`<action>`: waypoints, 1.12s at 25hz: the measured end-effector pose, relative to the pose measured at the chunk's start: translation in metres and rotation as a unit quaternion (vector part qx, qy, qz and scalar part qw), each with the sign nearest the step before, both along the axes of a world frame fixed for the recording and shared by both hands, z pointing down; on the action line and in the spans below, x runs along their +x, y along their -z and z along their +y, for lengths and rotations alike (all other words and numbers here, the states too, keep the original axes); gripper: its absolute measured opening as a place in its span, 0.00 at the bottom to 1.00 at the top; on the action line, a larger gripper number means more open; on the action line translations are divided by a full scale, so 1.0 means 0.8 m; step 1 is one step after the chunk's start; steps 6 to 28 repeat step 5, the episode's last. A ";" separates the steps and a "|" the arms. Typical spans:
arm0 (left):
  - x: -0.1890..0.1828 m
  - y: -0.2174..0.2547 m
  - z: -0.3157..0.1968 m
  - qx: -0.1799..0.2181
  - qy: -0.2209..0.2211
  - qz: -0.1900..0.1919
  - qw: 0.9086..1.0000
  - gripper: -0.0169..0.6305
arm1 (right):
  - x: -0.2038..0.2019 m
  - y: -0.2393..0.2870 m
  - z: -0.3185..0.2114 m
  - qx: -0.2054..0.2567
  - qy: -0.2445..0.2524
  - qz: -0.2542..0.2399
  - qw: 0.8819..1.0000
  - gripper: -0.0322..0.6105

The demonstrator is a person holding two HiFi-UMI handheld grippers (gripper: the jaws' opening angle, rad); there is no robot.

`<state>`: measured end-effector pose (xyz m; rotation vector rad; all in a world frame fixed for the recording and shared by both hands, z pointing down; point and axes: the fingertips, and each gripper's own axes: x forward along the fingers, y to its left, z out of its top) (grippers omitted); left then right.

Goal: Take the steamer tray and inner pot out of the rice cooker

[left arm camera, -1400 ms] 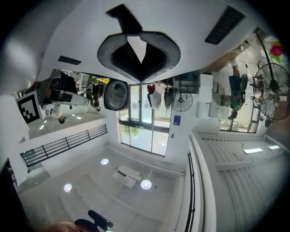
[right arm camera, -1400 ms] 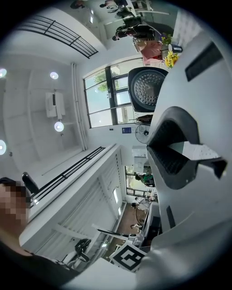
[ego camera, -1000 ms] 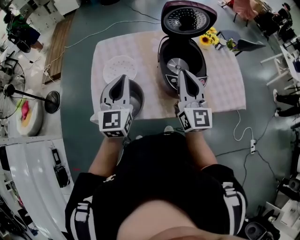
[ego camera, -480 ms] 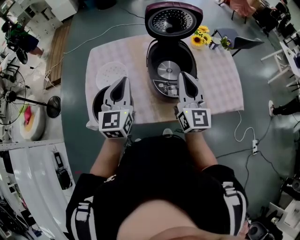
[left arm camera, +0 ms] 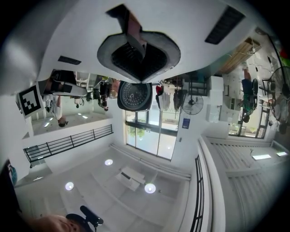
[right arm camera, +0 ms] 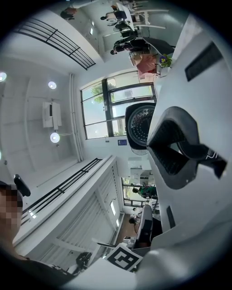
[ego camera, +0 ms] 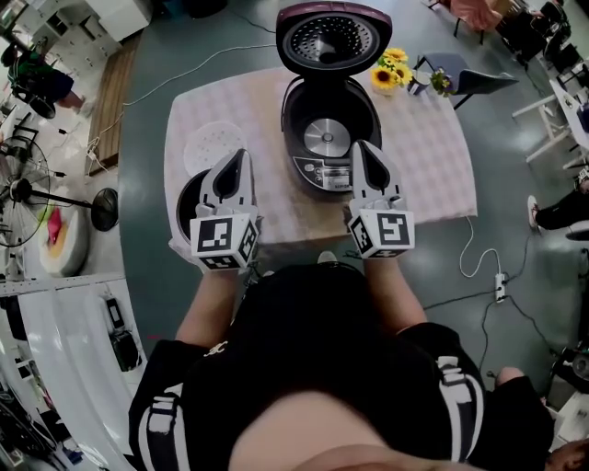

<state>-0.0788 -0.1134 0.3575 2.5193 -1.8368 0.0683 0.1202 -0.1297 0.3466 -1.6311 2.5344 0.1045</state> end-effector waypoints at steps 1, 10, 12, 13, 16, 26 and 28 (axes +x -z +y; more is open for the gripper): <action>0.000 -0.002 0.000 -0.002 0.001 -0.002 1.000 0.03 | 0.000 -0.001 0.000 -0.001 0.001 0.001 1.000 0.05; -0.003 -0.007 0.000 -0.006 0.006 -0.001 1.000 0.03 | -0.002 -0.006 -0.001 -0.004 0.003 0.002 1.000 0.05; -0.003 -0.007 0.000 -0.006 0.006 -0.001 1.000 0.03 | -0.002 -0.006 -0.001 -0.004 0.003 0.002 1.000 0.05; -0.003 -0.007 0.000 -0.006 0.006 -0.001 1.000 0.03 | -0.002 -0.006 -0.001 -0.004 0.003 0.002 1.000 0.05; -0.003 -0.007 0.000 -0.006 0.006 -0.001 1.000 0.03 | -0.002 -0.006 -0.001 -0.004 0.003 0.002 1.000 0.05; -0.003 -0.007 0.000 -0.006 0.006 -0.001 1.000 0.03 | -0.002 -0.006 -0.001 -0.004 0.003 0.002 1.000 0.05; -0.003 -0.007 0.000 -0.006 0.006 -0.001 1.000 0.03 | -0.002 -0.006 -0.001 -0.004 0.003 0.002 1.000 0.05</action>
